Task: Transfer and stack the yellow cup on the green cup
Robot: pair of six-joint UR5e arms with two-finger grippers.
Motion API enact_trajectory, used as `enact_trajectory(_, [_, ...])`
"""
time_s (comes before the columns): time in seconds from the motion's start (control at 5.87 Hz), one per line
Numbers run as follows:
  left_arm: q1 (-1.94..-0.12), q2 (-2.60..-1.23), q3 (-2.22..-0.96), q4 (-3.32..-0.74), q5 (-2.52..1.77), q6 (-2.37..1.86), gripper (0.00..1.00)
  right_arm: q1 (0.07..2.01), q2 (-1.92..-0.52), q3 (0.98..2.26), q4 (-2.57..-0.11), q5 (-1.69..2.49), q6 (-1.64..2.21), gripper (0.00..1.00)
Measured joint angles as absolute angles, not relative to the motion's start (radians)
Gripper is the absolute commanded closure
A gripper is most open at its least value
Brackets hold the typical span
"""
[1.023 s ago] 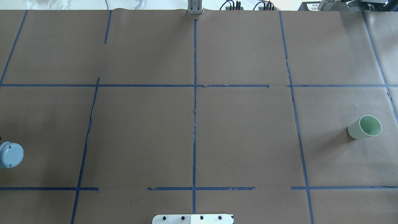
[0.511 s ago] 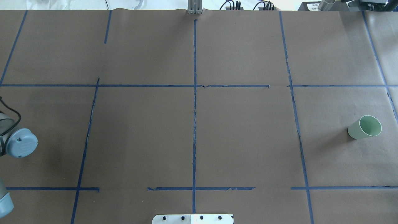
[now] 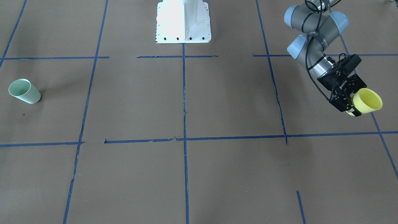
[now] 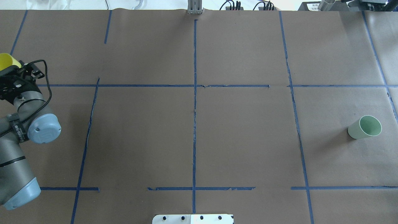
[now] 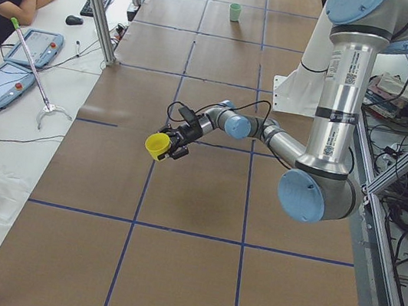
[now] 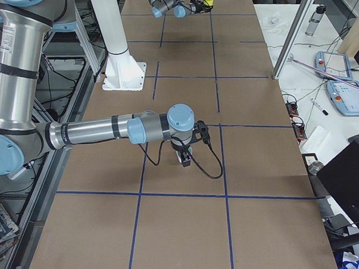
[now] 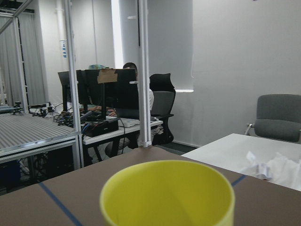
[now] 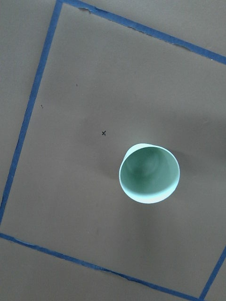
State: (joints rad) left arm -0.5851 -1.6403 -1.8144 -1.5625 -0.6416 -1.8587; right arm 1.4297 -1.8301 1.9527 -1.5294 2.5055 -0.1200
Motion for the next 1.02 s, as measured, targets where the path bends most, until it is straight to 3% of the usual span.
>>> enact_trajectory(1.02, [-0.522, -1.862, -1.573, -2.496, -0.900, -0.933, 0.92, 1.429, -1.866, 1.966, -1.402, 2.537, -0.120, 0.00])
